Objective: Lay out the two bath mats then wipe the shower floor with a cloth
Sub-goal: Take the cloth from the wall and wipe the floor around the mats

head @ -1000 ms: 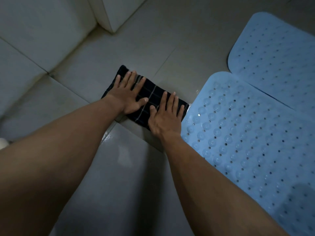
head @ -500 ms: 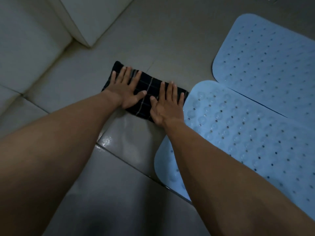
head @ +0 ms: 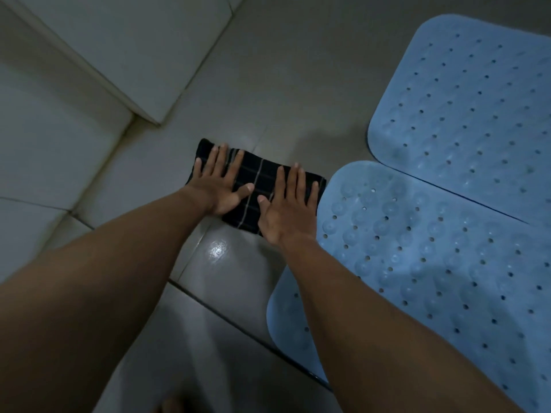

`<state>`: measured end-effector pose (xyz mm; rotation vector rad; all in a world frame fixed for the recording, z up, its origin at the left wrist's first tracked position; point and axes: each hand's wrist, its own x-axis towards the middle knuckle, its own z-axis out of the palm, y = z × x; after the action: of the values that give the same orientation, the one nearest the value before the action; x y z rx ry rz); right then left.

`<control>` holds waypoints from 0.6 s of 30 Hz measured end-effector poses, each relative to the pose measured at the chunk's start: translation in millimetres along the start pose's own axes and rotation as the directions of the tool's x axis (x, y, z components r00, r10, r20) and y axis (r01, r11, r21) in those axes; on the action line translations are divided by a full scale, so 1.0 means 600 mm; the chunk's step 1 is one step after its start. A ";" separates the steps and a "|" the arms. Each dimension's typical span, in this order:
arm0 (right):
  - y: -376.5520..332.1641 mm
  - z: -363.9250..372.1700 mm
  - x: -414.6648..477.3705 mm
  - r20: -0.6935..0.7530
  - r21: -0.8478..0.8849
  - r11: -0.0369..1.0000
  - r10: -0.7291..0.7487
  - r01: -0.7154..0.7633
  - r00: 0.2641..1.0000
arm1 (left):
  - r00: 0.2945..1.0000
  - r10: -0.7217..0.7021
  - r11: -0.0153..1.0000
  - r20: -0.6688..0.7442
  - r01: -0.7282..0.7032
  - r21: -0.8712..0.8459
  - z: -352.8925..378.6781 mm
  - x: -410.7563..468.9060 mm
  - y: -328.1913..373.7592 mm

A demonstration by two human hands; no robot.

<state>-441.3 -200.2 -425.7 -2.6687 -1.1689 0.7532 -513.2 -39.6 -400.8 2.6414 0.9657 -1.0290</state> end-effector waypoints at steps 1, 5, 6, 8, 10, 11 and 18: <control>0.001 -0.001 0.001 -0.003 0.001 1.000 0.003 -0.003 1.000 | 1.000 0.006 1.000 0.010 -0.006 0.001 -0.001 -0.001 0.000; -0.001 -0.003 0.004 -0.013 -0.004 1.000 0.025 -0.025 1.000 | 0.998 0.057 0.998 -0.006 -0.057 0.019 -0.012 0.012 -0.006; -0.002 -0.005 0.009 -0.026 0.002 0.999 0.035 -0.035 0.999 | 0.997 0.072 0.997 -0.008 -0.072 0.018 -0.018 0.020 -0.007; 0.001 -0.009 0.026 -0.067 -0.003 0.999 0.048 -0.048 0.997 | 0.996 0.091 0.996 -0.015 -0.091 0.014 -0.032 0.039 -0.004; 0.009 -0.019 0.047 -0.086 -0.008 0.998 0.063 -0.064 0.994 | 0.994 0.104 0.995 -0.025 -0.104 0.004 -0.045 0.056 0.001; 0.012 -0.025 0.056 -0.092 -0.016 0.997 0.070 -0.071 0.993 | 0.993 0.114 0.994 -0.032 -0.114 0.001 -0.052 0.064 0.003; 0.038 -0.056 0.108 -0.131 0.000 0.990 0.141 -0.142 0.981 | 0.980 0.190 0.982 -0.059 -0.191 0.001 -0.099 0.122 0.033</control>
<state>-372.7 -167.1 -429.1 -2.7838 -0.9623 0.5824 -426.8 3.4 -405.5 2.7102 0.7064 -0.9086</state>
